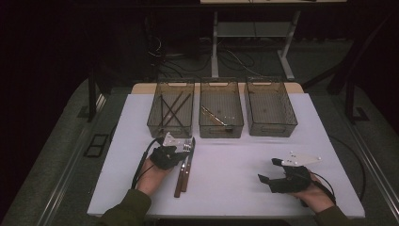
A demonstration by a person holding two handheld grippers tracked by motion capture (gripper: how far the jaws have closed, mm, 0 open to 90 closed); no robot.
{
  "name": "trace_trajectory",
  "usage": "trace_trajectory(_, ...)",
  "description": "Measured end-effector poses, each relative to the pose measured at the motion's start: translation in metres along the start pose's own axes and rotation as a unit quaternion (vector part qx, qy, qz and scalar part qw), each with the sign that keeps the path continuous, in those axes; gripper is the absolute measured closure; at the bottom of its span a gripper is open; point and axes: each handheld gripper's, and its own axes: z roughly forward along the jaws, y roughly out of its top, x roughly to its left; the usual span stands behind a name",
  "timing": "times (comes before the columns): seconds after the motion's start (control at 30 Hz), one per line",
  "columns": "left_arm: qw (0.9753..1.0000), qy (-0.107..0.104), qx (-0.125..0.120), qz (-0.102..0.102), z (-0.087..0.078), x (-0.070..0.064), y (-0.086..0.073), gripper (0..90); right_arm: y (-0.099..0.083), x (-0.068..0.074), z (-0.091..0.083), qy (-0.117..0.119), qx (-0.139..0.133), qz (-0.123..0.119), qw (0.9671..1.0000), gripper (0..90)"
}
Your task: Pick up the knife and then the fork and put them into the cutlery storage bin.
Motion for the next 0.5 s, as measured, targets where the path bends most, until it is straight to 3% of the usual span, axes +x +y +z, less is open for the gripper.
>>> trace_trajectory(0.43,0.9998,-0.019,-0.001,0.010,0.0076,-0.0051,0.0069,89.6,0.0006,0.0009,0.0038,0.005,0.004,-0.001,1.0000,18.4)
trace_trajectory(0.5,0.9995,-0.024,0.000,0.021,0.0088,-0.0059,0.0083,89.6,0.0006,0.0008,0.0041,0.005,0.004,0.000,1.0000,18.4)
